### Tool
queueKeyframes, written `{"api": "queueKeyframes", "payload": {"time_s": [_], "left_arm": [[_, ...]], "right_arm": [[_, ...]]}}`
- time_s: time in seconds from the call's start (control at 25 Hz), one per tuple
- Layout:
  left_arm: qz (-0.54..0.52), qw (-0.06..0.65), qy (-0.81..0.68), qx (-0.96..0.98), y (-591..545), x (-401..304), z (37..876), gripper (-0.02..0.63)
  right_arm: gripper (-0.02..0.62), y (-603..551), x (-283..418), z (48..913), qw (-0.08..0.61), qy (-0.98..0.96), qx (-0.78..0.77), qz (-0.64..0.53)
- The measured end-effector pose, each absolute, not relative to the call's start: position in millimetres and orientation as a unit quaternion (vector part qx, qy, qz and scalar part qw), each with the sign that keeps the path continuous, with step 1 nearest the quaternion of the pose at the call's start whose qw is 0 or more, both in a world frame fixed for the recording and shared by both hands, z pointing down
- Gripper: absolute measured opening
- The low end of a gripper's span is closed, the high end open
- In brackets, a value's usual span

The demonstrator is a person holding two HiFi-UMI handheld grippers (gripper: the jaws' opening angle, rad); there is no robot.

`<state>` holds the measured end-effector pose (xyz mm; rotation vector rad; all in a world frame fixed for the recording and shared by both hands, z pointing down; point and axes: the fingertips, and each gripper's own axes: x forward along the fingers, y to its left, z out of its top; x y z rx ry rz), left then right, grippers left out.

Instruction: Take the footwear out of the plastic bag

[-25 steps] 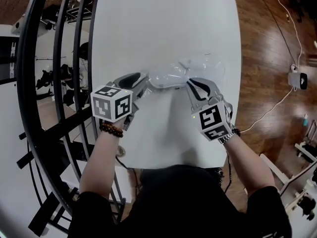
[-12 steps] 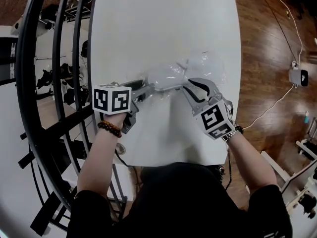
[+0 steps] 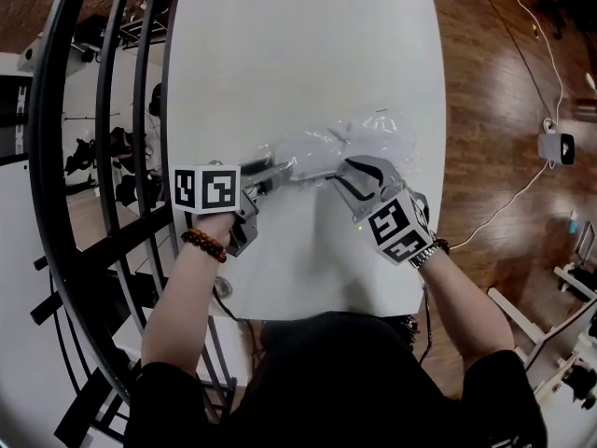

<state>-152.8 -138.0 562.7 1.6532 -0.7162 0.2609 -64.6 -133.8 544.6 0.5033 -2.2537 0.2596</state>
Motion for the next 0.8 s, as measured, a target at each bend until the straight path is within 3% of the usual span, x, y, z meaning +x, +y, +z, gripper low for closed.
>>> {"api": "queueKeyframes", "payload": {"time_s": [0.12, 0.28, 0.44, 0.52, 0.64, 0.8], "left_arm": [[0.101, 0.616, -0.298, 0.722, -136.2, -152.4, 558.0, 0.210], [0.076, 0.595, -0.299, 0.742, -139.4, -162.5, 547.2, 0.110], [0.059, 0.579, -0.291, 0.759, -139.0, -167.6, 537.3, 0.097], [0.049, 0.574, -0.274, 0.770, -137.5, -164.8, 531.4, 0.118], [0.032, 0.579, -0.251, 0.775, -137.6, -159.3, 524.7, 0.229], [0.007, 0.599, -0.244, 0.763, -139.1, -157.8, 524.9, 0.234]], "right_arm": [[0.118, -134.4, -63.9, 544.2, 0.396, -0.891, 0.198, 0.101], [0.117, -132.8, -65.1, 538.8, 0.386, -0.896, 0.193, 0.104], [0.117, -130.7, -69.3, 535.5, 0.378, -0.901, 0.186, 0.102], [0.117, -129.5, -69.3, 535.1, 0.372, -0.904, 0.182, 0.104], [0.117, -125.4, -70.6, 533.0, 0.365, -0.910, 0.163, 0.105], [0.117, -116.3, -71.0, 533.2, 0.367, -0.913, 0.145, 0.101]]}}
